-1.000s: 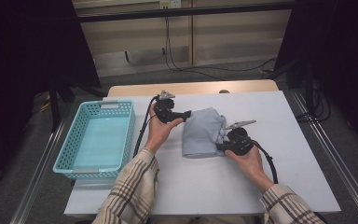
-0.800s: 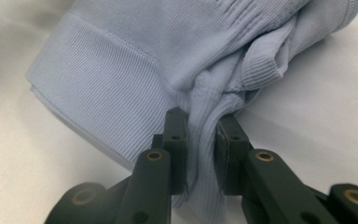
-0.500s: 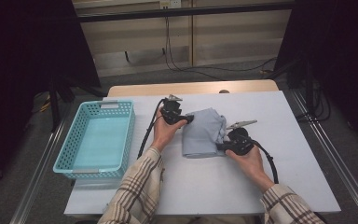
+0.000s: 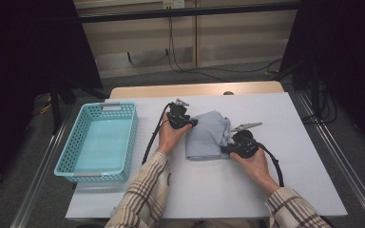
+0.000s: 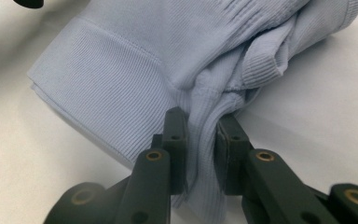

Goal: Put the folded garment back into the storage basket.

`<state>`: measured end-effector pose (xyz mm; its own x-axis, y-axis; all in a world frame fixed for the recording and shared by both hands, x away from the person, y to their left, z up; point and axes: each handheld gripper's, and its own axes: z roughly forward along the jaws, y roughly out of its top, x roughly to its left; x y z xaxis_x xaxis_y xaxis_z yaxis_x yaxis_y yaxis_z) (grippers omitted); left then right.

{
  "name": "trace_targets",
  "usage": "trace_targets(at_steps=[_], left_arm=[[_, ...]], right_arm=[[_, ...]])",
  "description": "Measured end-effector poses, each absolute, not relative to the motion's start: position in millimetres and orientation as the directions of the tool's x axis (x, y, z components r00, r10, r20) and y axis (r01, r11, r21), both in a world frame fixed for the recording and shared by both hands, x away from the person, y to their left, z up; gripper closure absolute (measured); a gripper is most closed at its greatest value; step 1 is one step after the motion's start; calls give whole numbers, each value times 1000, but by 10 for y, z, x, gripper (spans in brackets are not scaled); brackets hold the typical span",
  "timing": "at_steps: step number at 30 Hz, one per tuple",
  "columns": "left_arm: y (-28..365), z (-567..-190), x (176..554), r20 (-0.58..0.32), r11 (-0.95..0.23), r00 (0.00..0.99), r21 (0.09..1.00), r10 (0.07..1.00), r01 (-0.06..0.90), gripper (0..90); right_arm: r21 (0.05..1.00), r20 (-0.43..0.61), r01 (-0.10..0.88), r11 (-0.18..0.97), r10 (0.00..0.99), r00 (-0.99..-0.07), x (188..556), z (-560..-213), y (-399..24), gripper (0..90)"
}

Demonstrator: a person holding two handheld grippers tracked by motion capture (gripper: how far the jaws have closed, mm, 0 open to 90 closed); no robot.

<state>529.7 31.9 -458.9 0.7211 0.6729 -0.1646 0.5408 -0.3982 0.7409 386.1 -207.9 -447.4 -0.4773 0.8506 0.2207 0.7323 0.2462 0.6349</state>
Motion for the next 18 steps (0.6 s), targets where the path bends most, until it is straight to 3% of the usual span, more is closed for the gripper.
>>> trace_targets(at_steps=[1, 8, 9, 12, 14, 18], left_arm=[[340, -4602, 5304, -193, -387, 722, 738, 664, 553, 622], [302, -4596, 5269, -228, -353, 700, 734, 676, 580, 724], [307, -4583, 5268, -192, -394, 721, 731, 666, 558, 735], [274, -4594, 5236, -209, -348, 698, 748, 685, 565, 754], [293, -4576, 5244, -169, -401, 726, 740, 667, 540, 759], [260, -4571, 5198, -177, -360, 706, 760, 686, 541, 770]], right_arm=[[649, 204, 715, 258, 847, -491, 3871, -4482, -2085, 771], [658, 190, 706, 261, 850, -491, 3875, -4487, -2084, 772], [659, 189, 705, 260, 851, -490, 3875, -4488, -2082, 772], [662, 182, 705, 255, 857, -481, 3865, -4486, -2069, 774], [662, 171, 700, 267, 856, -488, 3860, -4480, -2059, 780], [669, 183, 697, 258, 852, -491, 3865, -4483, -2074, 787]])
